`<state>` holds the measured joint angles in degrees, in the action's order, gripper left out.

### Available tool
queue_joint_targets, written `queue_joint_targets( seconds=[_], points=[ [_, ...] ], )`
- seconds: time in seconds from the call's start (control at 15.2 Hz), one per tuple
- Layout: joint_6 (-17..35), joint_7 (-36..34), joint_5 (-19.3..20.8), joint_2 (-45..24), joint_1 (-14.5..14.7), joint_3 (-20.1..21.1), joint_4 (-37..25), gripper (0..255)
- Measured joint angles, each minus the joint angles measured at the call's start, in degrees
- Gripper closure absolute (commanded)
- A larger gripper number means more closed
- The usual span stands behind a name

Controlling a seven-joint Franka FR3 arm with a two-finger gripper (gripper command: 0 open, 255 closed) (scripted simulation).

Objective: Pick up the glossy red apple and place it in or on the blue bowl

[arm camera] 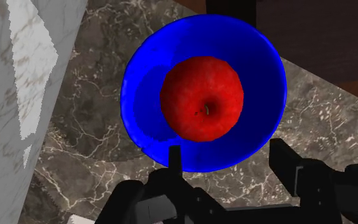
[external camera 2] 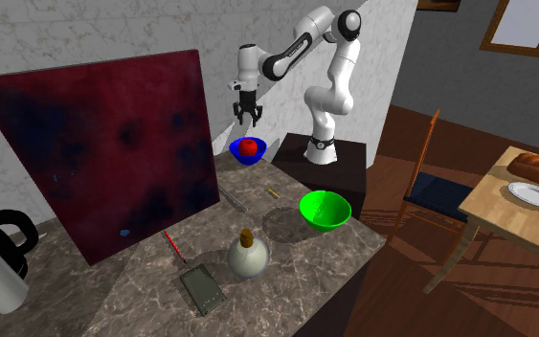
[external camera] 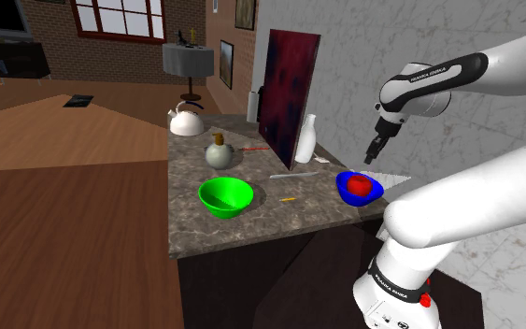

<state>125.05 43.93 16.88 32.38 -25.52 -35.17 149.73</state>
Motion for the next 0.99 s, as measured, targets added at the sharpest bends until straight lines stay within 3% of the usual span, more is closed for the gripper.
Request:
queue_joint_targets(
  seconds=[0.26, 0.59, 0.99],
  points=[
    [0.0, 0.0, 0.0, 0.0, 0.0, 0.0, 0.0, 0],
    [-7.59, -0.38, -0.53, 3.55, -0.55, 2.42, -4.14, 0],
    [-8.5, -0.29, -0.61, 3.79, -0.59, 2.57, -4.75, 0]
  ],
)
